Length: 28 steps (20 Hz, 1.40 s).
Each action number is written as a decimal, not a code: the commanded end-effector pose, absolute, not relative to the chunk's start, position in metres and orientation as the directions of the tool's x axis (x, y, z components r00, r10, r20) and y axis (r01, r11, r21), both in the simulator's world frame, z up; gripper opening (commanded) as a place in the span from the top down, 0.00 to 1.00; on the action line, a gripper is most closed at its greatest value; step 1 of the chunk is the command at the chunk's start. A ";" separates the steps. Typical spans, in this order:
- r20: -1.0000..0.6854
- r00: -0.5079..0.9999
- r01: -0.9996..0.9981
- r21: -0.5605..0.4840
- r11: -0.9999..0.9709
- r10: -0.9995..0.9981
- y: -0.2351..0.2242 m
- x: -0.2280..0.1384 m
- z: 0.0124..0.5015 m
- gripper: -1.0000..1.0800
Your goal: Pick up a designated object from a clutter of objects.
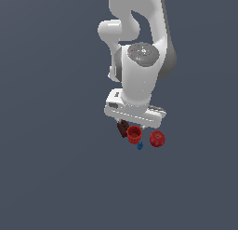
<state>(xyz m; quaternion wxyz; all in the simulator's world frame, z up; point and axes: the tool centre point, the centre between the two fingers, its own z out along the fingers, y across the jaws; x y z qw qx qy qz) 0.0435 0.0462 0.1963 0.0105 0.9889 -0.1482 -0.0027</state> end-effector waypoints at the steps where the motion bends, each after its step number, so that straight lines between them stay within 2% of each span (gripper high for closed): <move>1: 0.000 0.941 -0.337 0.017 -0.941 -0.337 0.059 0.049 0.175 0.04; 12: 0.001 0.886 -0.464 0.003 -0.886 -0.464 0.098 0.059 0.107 0.04; 28: -0.001 0.872 -0.489 0.001 -0.872 -0.489 0.106 0.059 0.075 0.04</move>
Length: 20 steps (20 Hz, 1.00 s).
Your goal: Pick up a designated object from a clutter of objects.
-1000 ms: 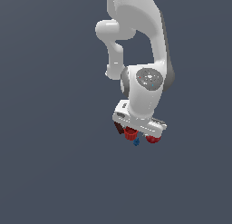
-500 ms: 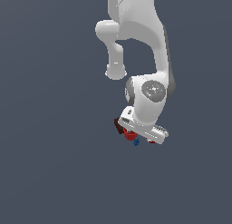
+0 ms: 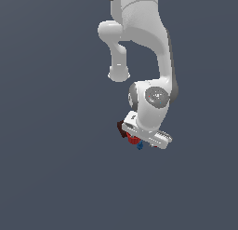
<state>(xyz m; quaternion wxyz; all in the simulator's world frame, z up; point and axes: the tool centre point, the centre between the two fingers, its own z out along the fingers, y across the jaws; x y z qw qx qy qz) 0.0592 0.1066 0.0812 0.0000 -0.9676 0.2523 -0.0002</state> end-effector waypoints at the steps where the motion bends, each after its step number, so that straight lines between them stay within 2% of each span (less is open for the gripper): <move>1: 0.000 0.872 -0.489 0.000 -0.872 -0.489 0.106 0.058 0.069 0.04; 10: 0.000 0.871 -0.491 0.000 -0.871 -0.491 0.107 0.059 0.042 0.04; 11: 0.000 0.871 -0.491 0.000 -0.871 -0.491 0.107 0.059 0.042 1.00; 20: 0.000 0.871 -0.491 0.000 -0.871 -0.491 0.107 0.059 0.042 1.00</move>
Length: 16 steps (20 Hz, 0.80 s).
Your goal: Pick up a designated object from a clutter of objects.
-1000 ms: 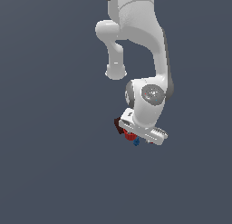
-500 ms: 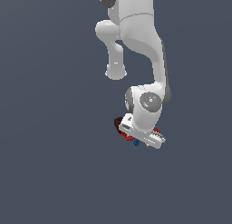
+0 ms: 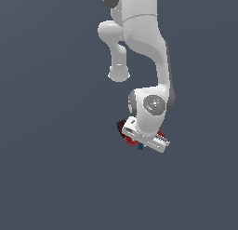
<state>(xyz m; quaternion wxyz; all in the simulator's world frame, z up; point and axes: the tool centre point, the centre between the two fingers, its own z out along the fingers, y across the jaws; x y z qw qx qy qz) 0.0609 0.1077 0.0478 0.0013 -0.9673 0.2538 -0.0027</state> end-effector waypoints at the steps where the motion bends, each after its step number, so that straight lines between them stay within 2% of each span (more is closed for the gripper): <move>1: 0.006 0.870 -0.493 -0.003 -0.870 -0.493 0.105 0.062 0.047 1.00; 8: 0.006 0.870 -0.493 -0.003 -0.870 -0.493 0.099 0.057 0.056 1.00; 16: 0.005 0.870 -0.493 -0.003 -0.870 -0.493 0.077 0.038 0.087 1.00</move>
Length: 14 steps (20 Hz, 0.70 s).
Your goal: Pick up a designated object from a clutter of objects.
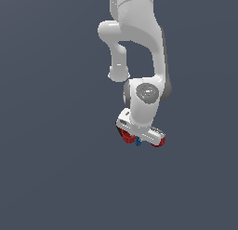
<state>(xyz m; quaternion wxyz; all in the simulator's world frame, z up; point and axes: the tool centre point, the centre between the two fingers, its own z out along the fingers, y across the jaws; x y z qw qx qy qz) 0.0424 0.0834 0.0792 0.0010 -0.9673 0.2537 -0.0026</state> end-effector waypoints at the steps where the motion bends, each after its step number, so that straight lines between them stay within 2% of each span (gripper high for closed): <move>1: 0.005 0.870 -0.493 -0.003 -0.870 -0.493 0.073 0.035 0.092 1.00; 14: 0.003 0.870 -0.492 -0.004 -0.870 -0.492 0.007 -0.017 0.185 1.00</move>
